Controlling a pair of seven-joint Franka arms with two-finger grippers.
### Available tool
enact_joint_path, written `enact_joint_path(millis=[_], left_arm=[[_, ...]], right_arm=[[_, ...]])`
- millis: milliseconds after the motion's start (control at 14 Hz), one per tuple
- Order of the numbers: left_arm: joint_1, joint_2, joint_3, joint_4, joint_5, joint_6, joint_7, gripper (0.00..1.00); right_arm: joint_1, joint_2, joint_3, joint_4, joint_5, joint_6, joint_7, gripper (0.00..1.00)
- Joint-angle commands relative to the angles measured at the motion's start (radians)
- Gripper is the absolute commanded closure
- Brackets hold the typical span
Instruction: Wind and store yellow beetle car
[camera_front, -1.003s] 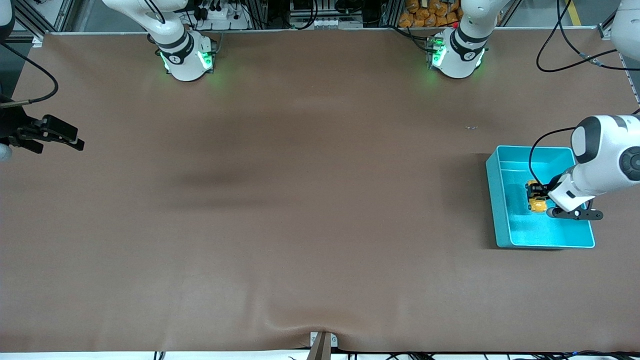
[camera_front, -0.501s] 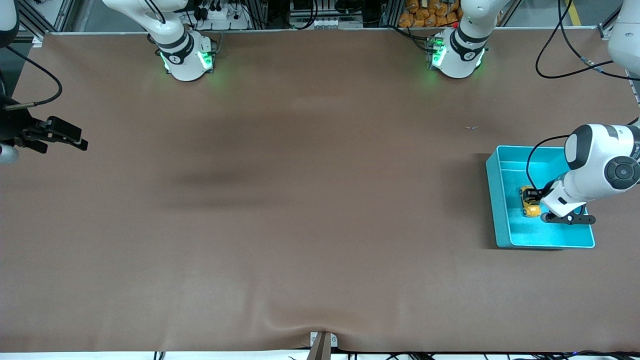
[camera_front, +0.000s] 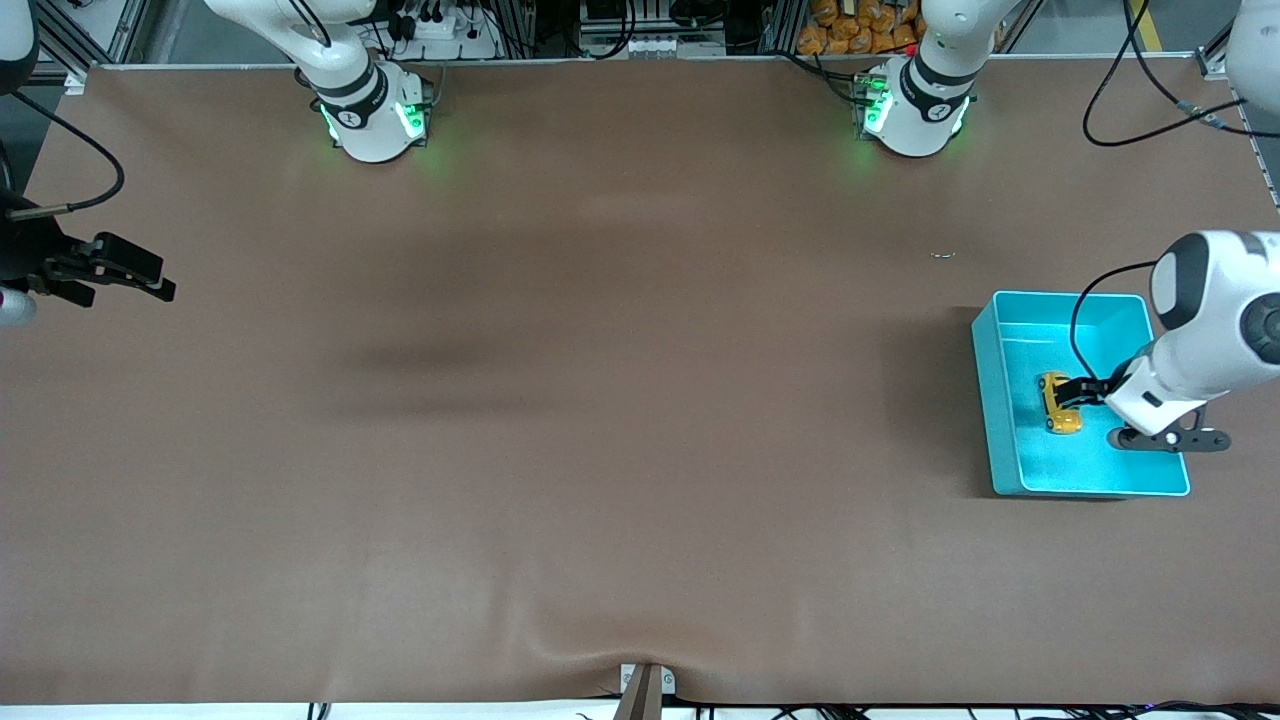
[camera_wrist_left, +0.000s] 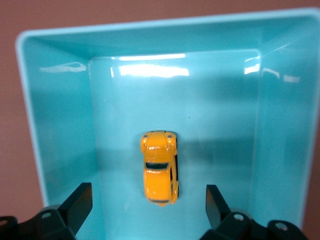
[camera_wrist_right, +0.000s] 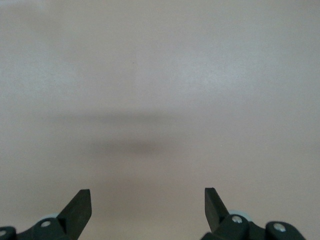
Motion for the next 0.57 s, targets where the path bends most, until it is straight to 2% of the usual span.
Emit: enact_joint_path(millis=[0,287,501], left_arm=[[-0.003,-0.109,-0.002,-0.015,-0.068,-0.062,0.008,0.0],[-0.003,-0.21,-0.016,0.001,-0.131,-0.134,0.017,0.0],[-0.012,-0.235,-0.034,0.079,-0.141,-0.269,0.027,0.0]], right_arm=[[-0.001,-0.037,0.003,-0.038,-0.009,0.016,0.004,0.0],[-0.002,-0.037,0.003,-0.038,-0.009,0.016,0.004,0.0],[-0.007,-0.037,0.002,-0.036,-0.007,0.016,0.004,0.0]])
